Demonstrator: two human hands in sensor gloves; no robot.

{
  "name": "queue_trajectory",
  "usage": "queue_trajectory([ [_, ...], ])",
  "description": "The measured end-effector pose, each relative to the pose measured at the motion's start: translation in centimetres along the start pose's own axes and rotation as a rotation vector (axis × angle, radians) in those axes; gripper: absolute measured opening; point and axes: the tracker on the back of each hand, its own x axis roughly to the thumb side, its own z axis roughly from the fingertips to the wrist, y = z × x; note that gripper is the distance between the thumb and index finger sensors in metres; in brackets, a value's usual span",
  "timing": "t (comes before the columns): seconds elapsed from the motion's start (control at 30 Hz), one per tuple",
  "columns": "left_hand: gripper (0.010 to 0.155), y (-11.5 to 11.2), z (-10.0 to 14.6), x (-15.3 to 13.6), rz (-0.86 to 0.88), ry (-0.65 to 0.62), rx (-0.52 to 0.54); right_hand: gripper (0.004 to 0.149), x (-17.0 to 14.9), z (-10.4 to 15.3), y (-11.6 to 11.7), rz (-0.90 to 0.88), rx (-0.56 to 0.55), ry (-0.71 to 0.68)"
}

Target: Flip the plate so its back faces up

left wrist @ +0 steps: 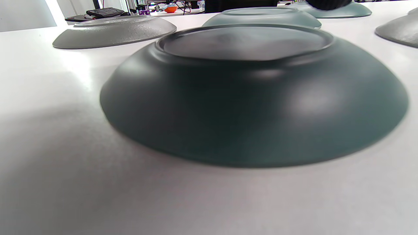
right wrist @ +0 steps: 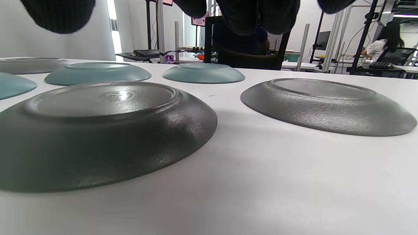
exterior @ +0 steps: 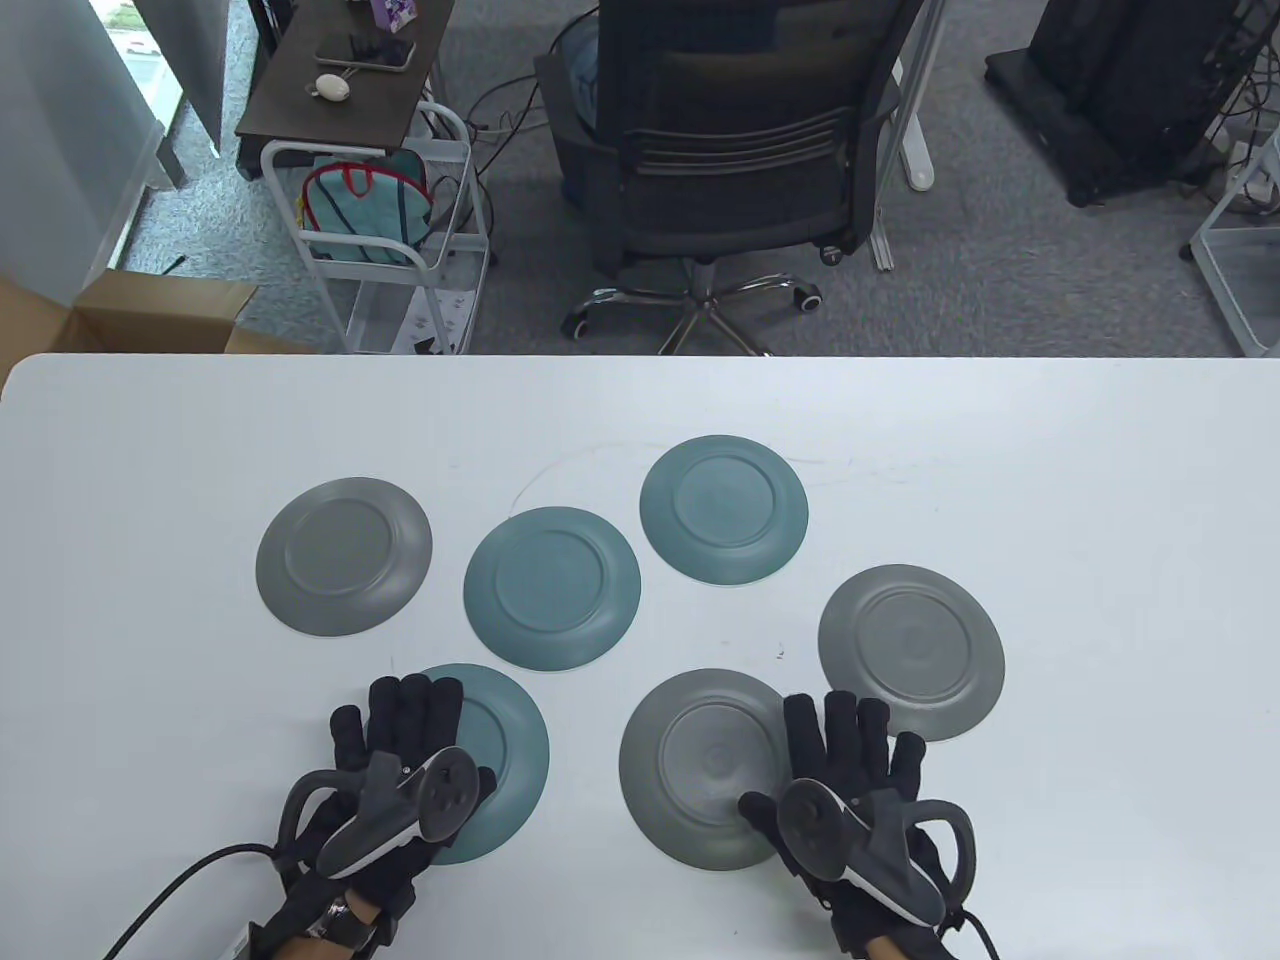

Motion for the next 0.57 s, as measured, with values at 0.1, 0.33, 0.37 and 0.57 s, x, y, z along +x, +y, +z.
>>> queue_trajectory([
  [0.1, 0.089, 0.0, 0.0, 0.0, 0.0, 0.001, -0.001, 0.093, 0.4, 0.2, 0.4, 0.007, 0.021, -0.024],
  [0.33, 0.089, -0.1, 0.0, 0.0, 0.001, 0.0, -0.004, 0.093, 0.8, 0.1, 1.1, 0.006, 0.056, -0.038],
  [0.37, 0.088, -0.1, 0.0, 0.0, 0.0, 0.0, -0.006, 0.093, 0.8, 0.1, 1.1, 0.006, 0.059, -0.039],
  [0.57, 0.088, -0.1, 0.0, 0.1, -0.001, -0.002, -0.006, 0.092, 0.8, 0.1, 1.1, -0.006, 0.064, -0.04],
])
